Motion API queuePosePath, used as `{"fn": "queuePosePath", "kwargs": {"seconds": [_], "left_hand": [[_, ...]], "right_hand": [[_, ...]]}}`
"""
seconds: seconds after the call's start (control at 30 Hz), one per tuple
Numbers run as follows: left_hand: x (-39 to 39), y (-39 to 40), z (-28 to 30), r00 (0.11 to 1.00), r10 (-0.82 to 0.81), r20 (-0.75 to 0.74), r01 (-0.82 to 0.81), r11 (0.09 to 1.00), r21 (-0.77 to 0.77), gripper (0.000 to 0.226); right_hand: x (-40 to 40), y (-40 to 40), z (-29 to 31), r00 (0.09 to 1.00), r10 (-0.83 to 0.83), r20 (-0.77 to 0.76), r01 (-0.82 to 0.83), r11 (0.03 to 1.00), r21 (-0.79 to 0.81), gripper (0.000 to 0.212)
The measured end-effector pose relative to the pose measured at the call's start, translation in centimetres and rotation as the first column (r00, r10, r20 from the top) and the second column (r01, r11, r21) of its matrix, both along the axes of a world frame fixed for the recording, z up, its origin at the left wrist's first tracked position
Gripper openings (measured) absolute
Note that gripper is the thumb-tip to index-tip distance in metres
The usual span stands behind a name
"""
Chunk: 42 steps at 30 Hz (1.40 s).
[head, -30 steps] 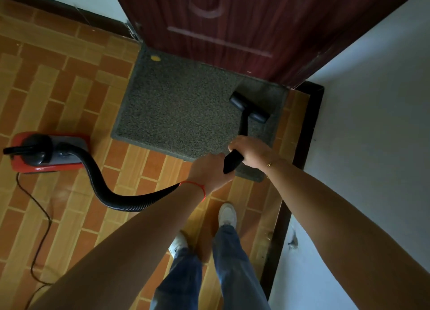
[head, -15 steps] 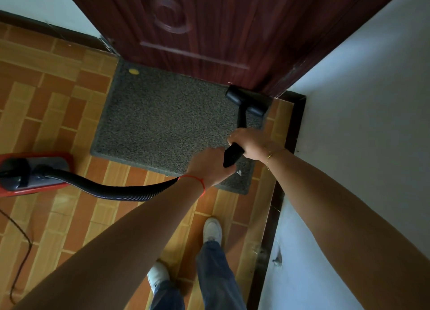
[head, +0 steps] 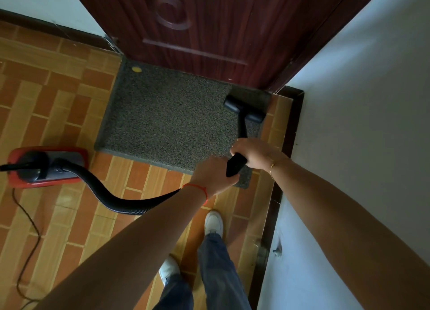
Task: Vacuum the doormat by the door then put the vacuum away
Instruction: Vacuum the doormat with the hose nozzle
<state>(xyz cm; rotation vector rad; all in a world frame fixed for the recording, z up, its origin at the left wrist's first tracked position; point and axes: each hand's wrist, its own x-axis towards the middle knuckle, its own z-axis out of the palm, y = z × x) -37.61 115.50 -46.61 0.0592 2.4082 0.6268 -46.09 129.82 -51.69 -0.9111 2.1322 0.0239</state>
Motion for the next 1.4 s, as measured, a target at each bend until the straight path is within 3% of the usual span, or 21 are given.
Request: {"fn": "queuePosePath", "kwargs": {"seconds": [0.2, 0.9, 1.4], "left_hand": [[6.1, -1.5, 0.6, 0.999, -0.013, 0.045, 0.013, 1.0, -0.007, 0.025], [26.4, -8.1, 0.9, 0.979, -0.196, 0.063, 0.201, 0.976, -0.088, 0.027], [32.4, -12.6, 0.5, 0.986, -0.147, 0.08, 0.158, 0.975, -0.156, 0.032]], "right_hand": [[6.7, -1.2, 0.5, 0.999, 0.011, -0.031, -0.012, 1.0, -0.018, 0.012], [29.7, -6.3, 0.4, 0.991, -0.126, -0.033, 0.12, 0.982, -0.146, 0.021], [34.8, -12.0, 0.7, 0.993, -0.086, -0.086, 0.076, 0.991, -0.112, 0.017]]}}
